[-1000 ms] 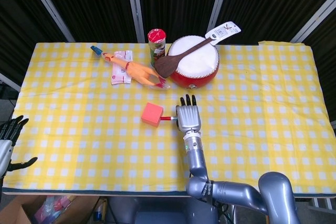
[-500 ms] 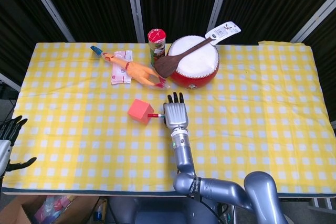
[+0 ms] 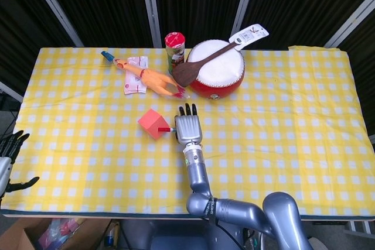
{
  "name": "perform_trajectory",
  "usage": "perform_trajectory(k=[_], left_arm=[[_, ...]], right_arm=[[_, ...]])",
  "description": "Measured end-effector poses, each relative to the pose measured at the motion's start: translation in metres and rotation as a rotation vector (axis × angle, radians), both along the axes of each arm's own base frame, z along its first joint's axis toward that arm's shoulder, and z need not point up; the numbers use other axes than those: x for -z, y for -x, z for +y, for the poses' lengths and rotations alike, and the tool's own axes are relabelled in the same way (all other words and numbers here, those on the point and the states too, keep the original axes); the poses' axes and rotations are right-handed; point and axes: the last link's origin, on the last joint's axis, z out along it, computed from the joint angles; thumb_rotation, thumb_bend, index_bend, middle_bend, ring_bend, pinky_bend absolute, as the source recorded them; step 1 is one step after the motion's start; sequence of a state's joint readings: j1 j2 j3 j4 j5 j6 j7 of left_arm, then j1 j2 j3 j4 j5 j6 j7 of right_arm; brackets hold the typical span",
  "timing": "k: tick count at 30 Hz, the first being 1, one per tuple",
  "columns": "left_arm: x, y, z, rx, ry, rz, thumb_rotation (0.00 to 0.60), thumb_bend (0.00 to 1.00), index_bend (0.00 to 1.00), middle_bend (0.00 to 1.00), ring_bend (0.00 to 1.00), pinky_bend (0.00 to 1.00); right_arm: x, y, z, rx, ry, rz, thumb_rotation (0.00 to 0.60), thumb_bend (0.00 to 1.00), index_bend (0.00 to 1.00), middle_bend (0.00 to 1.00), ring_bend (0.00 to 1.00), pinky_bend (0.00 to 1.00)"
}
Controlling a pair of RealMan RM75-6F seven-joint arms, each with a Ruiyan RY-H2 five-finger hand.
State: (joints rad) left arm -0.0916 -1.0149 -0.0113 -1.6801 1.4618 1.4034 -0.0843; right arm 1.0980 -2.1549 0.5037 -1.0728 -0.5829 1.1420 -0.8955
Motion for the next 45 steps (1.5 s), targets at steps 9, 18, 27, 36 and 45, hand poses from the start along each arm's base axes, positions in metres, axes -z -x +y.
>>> perform_trajectory(k=[9, 18, 27, 36, 45], left_arm=[[0.000, 0.000, -0.001, 0.000, -0.002, 0.007, 0.600, 0.01, 0.00, 0.00, 0.00, 0.00], [0.000, 0.000, -0.002, 0.003, -0.003, 0.014, 0.600, 0.01, 0.00, 0.00, 0.00, 0.00], [0.001, 0.000, -0.002, 0.004, -0.002, 0.027, 0.600, 0.00, 0.00, 0.00, 0.00, 0.00], [0.003, 0.000, -0.002, 0.004, 0.000, 0.045, 0.600, 0.01, 0.00, 0.00, 0.00, 0.00], [0.004, 0.000, -0.002, 0.011, -0.004, 0.060, 0.600, 0.01, 0.00, 0.00, 0.00, 0.00]], right_arm=[[-0.006, 0.011, 0.003, 0.009, 0.013, 0.014, 0.600, 0.54, 0.60, 0.18, 0.00, 0.03], [-0.024, 0.026, 0.001, 0.027, 0.046, 0.029, 0.600, 0.54, 0.60, 0.18, 0.00, 0.03], [-0.046, 0.056, 0.006, 0.038, 0.061, 0.049, 0.600, 0.54, 0.60, 0.18, 0.00, 0.03], [-0.085, 0.095, 0.012, 0.037, 0.099, 0.068, 0.600, 0.54, 0.60, 0.18, 0.00, 0.03], [-0.124, 0.145, 0.014, 0.082, 0.141, 0.128, 0.600, 0.54, 0.60, 0.18, 0.00, 0.03]])
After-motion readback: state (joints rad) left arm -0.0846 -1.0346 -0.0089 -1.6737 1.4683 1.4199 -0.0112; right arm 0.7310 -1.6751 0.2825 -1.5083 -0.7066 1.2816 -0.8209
